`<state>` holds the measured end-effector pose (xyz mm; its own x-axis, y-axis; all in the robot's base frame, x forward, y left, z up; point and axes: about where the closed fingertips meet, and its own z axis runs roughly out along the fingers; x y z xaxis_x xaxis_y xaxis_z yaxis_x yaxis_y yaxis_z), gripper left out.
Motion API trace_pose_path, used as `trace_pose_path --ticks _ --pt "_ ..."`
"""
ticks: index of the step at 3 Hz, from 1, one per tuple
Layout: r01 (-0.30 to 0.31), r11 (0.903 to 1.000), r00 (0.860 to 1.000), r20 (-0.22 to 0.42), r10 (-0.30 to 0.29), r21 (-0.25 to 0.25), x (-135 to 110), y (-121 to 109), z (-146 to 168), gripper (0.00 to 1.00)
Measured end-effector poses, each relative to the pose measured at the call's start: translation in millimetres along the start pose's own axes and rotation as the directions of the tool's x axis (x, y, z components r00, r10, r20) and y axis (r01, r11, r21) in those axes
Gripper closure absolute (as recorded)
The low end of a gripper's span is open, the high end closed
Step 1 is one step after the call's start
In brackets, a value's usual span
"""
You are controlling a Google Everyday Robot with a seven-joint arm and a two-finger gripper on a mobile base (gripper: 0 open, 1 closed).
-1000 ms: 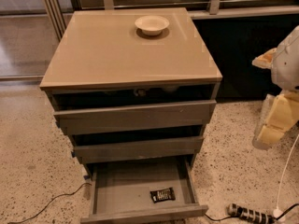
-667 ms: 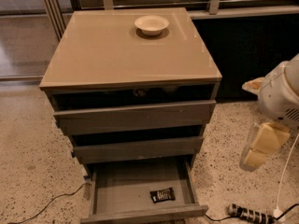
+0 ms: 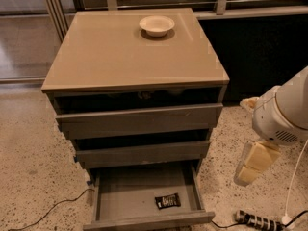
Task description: Pick rxbar chocolate from bottom drawer and place on counter
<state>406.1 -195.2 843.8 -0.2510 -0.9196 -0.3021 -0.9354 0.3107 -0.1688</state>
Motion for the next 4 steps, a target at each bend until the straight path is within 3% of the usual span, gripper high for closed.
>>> trace_pose_path --ticks 1,2,3,4 --pt "0.014 0.999 1.0 0.009 -0.013 -0.042 9.6 6.2 35.7 0.0" --pt "0.031 0.9962 0.996 0.081 -0.024 -0.082 20.8 7.1 81.5 0.0" --pt "0.075 0.9902 0.978 0.2 -0.05 -0.118 27.2 3.4 128.2 0.0" --pt "0.076 0.9899 0.979 0.199 -0.051 -0.12 28.6 3.1 131.7 0.0"
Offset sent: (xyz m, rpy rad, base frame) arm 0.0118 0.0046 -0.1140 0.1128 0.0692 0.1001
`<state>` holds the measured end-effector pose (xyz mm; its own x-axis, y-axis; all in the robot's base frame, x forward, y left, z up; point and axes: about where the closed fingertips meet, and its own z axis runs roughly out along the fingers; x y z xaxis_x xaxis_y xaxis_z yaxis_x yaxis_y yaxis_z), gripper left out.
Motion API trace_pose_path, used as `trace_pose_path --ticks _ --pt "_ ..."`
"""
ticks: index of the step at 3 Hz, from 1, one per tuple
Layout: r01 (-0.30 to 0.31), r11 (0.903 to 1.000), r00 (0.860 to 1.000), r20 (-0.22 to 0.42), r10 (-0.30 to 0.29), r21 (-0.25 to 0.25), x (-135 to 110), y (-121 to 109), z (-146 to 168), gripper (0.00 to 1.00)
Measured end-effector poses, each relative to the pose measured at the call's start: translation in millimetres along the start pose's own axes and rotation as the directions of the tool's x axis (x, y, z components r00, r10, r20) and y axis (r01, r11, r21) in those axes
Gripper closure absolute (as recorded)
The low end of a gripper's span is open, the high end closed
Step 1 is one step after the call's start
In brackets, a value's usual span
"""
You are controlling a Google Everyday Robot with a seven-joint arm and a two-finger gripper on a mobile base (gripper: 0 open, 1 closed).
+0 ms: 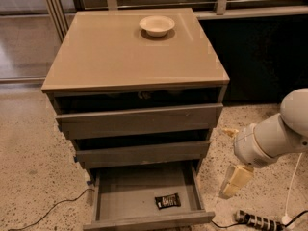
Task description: Pick rxbar chocolate from bottom drawer and place on counter
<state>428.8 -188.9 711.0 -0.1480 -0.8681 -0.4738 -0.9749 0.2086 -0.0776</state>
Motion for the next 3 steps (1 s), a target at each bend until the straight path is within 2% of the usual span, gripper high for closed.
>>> trace_pose_path --ticks 2,3 --pt "0.09 0.9954 0.991 0.102 -0.086 -0.033 21.4 -15.0 61.7 0.0" --pt "0.123 0.991 0.986 0.121 -0.116 -0.052 31.2 -19.1 98.9 0.0"
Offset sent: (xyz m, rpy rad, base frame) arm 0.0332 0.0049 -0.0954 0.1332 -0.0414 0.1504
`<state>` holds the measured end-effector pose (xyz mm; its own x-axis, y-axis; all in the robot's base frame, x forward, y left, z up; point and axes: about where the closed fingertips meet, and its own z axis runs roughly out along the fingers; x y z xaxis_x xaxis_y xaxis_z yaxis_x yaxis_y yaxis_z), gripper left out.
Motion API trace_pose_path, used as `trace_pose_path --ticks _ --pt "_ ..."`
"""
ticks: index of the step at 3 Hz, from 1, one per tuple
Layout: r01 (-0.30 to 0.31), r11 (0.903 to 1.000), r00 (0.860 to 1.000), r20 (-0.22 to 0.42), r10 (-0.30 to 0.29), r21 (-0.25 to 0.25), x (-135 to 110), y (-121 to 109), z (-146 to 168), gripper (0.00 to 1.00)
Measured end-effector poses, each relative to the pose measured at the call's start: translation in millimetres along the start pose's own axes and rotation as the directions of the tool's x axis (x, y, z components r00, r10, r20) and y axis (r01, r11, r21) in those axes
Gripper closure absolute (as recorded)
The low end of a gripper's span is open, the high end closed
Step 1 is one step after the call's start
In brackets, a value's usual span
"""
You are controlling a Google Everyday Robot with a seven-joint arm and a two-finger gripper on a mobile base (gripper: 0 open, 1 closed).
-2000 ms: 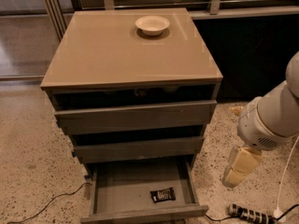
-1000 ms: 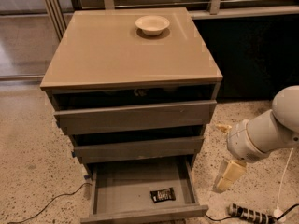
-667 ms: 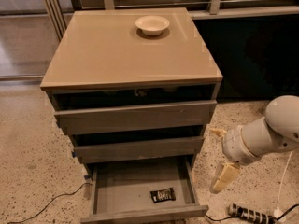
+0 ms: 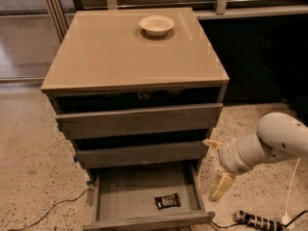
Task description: Pick rxbar chocolate from bottom drawer and place on counter
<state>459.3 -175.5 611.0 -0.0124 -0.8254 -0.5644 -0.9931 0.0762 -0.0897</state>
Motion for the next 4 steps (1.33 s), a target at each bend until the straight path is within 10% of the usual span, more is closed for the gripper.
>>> trace_pose_path --ticks 4 --pt "0.071 0.9974 0.997 0.033 -0.07 -0.013 35.2 -18.7 102.0 0.0"
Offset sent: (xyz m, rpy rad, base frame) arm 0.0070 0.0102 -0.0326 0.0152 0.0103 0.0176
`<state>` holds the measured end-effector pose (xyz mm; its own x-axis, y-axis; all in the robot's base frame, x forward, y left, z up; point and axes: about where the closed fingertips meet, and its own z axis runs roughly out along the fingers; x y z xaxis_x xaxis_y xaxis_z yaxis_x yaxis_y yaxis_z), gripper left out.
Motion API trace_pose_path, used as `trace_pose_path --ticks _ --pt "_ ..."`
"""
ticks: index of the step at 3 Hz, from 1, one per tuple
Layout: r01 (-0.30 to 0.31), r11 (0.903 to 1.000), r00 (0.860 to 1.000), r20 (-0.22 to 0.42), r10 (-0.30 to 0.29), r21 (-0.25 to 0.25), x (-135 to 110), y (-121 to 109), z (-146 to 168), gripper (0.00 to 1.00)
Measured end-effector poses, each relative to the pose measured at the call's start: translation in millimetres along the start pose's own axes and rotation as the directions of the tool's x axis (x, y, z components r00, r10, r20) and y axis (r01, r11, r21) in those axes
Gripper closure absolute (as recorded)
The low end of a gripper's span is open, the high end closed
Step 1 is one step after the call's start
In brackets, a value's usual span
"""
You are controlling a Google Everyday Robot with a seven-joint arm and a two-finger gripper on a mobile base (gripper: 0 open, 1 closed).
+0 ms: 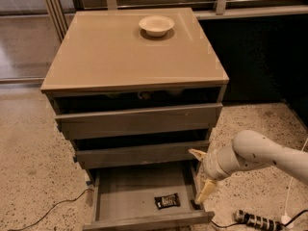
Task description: Pick rxbar chocolate from bottom drawer and place on counter
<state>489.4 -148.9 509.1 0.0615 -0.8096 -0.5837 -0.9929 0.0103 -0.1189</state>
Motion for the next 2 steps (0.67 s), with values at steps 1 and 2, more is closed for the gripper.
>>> trace_pose_path --ticks 1,2 --pt "0.017 0.9999 1.0 0.002 -0.017 -0.004 18.0 -3.1 37.2 0.0" --pt "0.022 0.9995 1.0 -0.002 -0.022 -0.023 29.7 -2.7 61.6 0.0"
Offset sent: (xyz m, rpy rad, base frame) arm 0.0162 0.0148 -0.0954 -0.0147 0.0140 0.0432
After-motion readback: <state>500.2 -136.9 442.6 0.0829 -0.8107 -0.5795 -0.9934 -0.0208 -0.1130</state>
